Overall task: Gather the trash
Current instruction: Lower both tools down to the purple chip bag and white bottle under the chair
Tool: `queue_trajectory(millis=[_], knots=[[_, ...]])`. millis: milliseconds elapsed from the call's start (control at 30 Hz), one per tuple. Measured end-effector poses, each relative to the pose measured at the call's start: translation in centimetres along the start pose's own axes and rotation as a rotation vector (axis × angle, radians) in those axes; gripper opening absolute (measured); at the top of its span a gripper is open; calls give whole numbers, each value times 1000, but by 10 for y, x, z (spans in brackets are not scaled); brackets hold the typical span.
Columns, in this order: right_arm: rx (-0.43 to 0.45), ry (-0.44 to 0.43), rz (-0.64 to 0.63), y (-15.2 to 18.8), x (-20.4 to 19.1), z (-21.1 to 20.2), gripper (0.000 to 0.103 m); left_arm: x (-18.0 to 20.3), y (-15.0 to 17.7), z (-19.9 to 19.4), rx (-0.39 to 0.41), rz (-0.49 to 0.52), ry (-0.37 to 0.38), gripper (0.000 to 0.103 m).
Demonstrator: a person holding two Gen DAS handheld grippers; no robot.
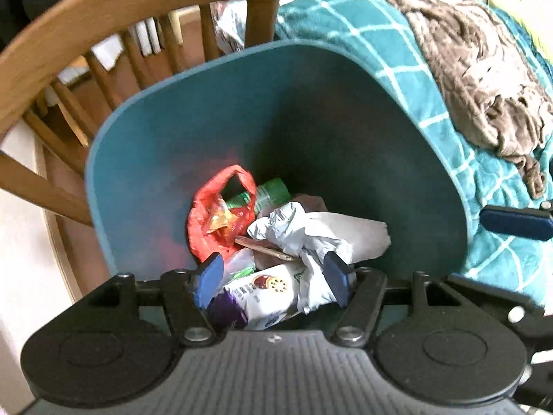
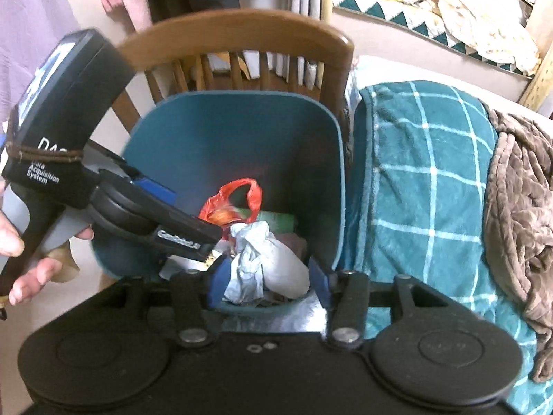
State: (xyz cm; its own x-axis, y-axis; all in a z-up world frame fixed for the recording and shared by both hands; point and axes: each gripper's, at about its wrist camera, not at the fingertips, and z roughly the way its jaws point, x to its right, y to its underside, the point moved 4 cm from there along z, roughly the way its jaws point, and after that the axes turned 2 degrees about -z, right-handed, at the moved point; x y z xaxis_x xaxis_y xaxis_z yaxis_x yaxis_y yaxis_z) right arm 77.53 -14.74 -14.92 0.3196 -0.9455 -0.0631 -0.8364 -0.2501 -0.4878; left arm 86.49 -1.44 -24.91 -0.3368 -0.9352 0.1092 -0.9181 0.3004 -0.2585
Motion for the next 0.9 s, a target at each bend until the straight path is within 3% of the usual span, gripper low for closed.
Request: queue_trajectory(millis=[200,300,467,800,900], knots=[[90,-24,-42,17,12,-57,63,-9,26,-56,70,5,-49,63],[129,-35,-72,35,22,-89,69,-23,51,-81,97,-16,-121,63],[156,-69,-95,72,43,-134,76,-33,99,-115,113,-154,-188,63],[162,-155,-106,170,67,-181,83,31,202,-152,135,-257,-243,64],[143,-182,-91,194,71,-179,86,46,225,-150,146,-297,-217,78]])
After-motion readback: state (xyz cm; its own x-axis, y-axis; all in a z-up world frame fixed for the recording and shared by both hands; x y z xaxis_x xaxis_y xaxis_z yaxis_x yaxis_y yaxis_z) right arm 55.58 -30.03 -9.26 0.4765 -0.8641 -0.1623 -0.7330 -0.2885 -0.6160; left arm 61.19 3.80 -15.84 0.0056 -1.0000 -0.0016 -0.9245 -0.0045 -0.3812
